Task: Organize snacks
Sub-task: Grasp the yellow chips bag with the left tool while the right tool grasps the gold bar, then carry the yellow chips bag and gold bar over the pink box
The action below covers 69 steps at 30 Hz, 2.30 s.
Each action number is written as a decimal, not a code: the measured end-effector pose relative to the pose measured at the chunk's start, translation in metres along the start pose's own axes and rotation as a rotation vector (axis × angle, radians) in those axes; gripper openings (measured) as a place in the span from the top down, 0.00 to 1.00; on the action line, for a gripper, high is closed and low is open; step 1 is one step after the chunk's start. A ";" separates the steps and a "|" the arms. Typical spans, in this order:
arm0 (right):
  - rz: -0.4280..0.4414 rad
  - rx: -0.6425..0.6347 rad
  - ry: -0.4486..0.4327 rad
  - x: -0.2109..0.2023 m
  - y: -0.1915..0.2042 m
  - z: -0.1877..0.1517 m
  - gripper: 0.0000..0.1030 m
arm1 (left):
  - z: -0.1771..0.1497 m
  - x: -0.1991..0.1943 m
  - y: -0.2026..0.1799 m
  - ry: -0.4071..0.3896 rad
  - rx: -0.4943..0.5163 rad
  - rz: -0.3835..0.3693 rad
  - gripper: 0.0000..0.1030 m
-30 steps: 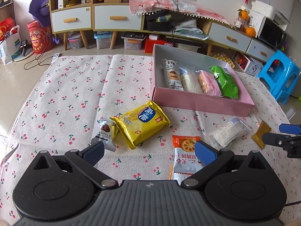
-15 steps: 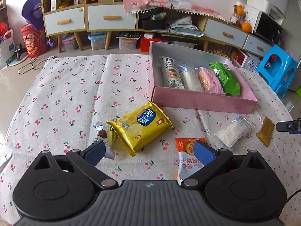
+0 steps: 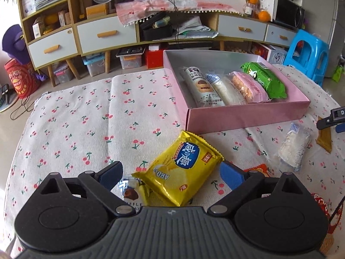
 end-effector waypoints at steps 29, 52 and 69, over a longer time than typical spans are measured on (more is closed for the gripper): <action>0.012 -0.212 0.019 -0.009 -0.023 -0.021 0.12 | -0.006 0.001 -0.008 0.203 -0.100 -0.063 0.40; 0.075 -0.252 0.018 -0.022 -0.005 -0.024 0.73 | -0.003 -0.001 0.001 0.191 -0.242 -0.063 0.50; 0.289 -0.040 0.126 -0.037 -0.013 -0.015 0.73 | 0.003 -0.009 0.006 0.170 -0.337 -0.099 0.54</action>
Point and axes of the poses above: each gripper's, at about its wrist camera, not at the fingertips, and x roughly the way its jaws point, y to its left, z to its top, the point moved 3 cm from there along x, roughly the way its jaws point, and after that the axes turned 3 degrees about -z, right-handed, at the moved point
